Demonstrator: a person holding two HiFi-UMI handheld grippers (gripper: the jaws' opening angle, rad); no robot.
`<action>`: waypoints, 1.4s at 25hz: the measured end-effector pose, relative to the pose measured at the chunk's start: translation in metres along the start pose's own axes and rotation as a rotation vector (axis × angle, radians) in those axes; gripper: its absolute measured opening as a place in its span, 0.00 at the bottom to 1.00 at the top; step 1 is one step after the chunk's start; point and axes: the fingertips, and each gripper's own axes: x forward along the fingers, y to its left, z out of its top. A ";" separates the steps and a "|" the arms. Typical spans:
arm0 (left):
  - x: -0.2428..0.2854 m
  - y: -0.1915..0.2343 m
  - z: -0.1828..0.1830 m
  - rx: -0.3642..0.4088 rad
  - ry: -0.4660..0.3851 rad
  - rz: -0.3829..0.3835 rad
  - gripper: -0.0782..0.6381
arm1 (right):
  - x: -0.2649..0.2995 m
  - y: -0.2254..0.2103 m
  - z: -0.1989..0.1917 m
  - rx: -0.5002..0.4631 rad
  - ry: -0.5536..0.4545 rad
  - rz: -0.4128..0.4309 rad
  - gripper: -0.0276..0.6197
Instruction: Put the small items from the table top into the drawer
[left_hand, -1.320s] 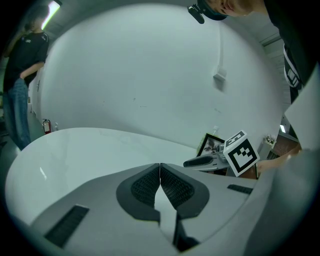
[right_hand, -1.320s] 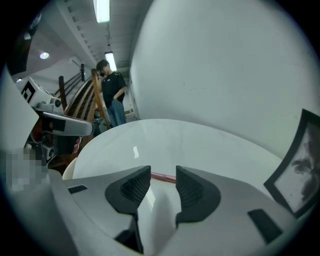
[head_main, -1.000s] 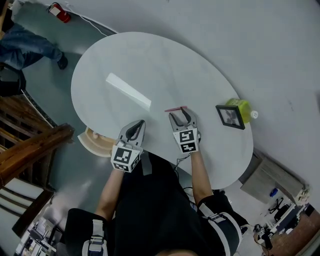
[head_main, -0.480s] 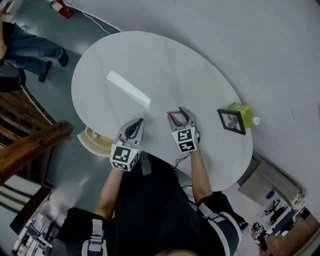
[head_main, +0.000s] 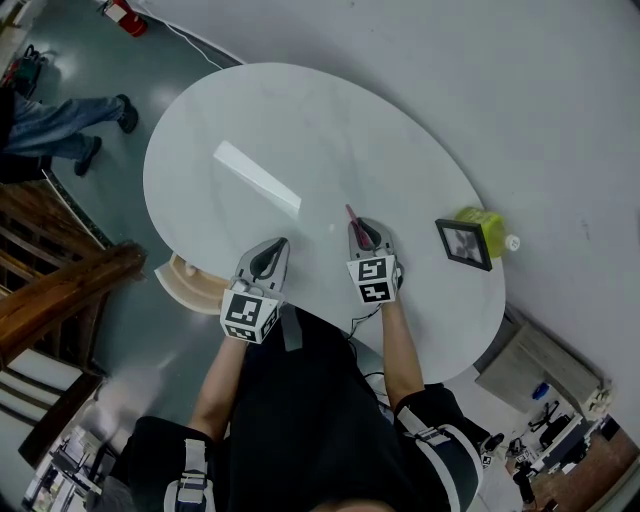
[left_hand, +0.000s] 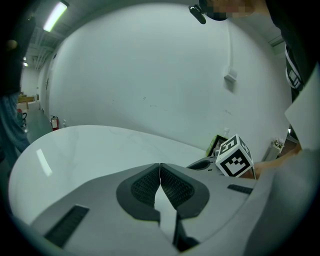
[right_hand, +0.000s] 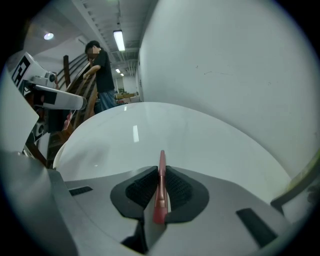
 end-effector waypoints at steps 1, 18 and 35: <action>-0.001 0.000 -0.001 -0.001 -0.001 0.002 0.14 | 0.000 0.000 0.000 0.003 0.000 0.001 0.15; -0.062 -0.005 0.016 0.019 -0.090 0.063 0.14 | -0.050 0.028 0.054 0.040 -0.148 0.018 0.14; -0.204 0.037 0.030 -0.002 -0.246 0.282 0.14 | -0.103 0.182 0.155 -0.075 -0.342 0.246 0.14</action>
